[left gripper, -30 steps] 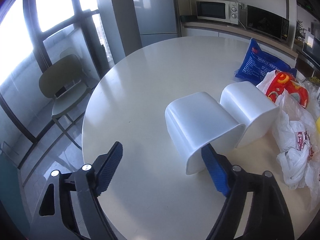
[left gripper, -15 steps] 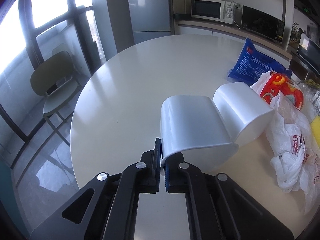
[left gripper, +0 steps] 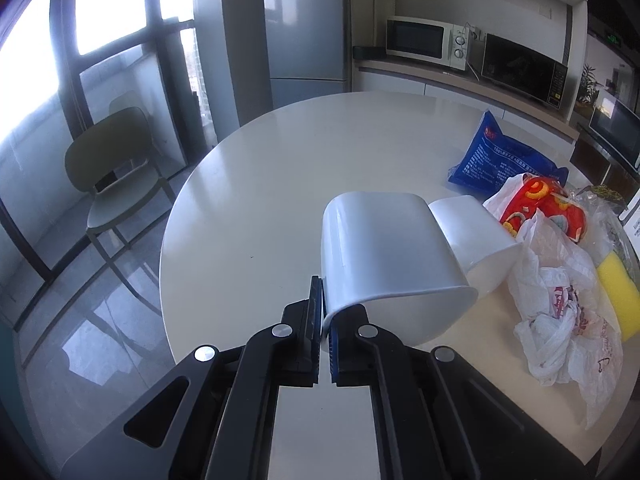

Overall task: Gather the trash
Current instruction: 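Carry the container and box down over the blue wastebasket with both tools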

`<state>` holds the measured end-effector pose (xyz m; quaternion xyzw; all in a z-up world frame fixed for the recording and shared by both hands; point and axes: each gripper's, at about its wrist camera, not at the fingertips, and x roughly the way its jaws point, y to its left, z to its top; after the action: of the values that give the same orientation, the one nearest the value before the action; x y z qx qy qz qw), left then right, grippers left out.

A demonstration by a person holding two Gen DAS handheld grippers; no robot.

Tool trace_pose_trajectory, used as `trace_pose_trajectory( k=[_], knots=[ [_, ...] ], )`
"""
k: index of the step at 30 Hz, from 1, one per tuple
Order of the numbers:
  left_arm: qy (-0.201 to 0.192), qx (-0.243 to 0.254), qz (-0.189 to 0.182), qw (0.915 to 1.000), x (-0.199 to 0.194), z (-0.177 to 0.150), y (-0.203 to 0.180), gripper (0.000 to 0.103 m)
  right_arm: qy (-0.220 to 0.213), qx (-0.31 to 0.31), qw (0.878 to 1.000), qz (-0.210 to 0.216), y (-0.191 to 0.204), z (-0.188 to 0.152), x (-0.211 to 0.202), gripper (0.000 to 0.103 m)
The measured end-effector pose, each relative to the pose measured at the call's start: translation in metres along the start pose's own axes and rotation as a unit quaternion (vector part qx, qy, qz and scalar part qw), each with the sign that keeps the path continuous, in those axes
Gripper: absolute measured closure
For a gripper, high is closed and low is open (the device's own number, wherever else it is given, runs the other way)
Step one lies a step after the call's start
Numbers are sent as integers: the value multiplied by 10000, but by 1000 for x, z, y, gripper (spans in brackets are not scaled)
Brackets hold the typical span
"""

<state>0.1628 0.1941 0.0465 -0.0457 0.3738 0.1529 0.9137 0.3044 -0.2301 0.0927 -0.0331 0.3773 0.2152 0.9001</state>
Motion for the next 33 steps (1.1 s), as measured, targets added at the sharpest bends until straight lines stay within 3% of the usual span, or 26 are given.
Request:
trace_pose_trajectory(
  k=[9, 15, 23, 33],
  knots=[
    [-209, -76, -588, 9980, -47, -12, -1, 101, -308, -250, 9988, 288, 19, -6, -54, 74],
    [-434, 228, -920, 9946, -88, -28, -19, 100, -319, -448, 9965, 634, 30, -21, -88, 74],
    [-553, 618, -1637, 9830, -132, -58, -52, 100, -343, -719, 9911, 1064, 48, -48, -131, 74],
    [-557, 1089, -2130, 9694, -162, -113, -93, 100, 21, -723, 9787, 1921, 63, -110, -144, 74]
  ],
)
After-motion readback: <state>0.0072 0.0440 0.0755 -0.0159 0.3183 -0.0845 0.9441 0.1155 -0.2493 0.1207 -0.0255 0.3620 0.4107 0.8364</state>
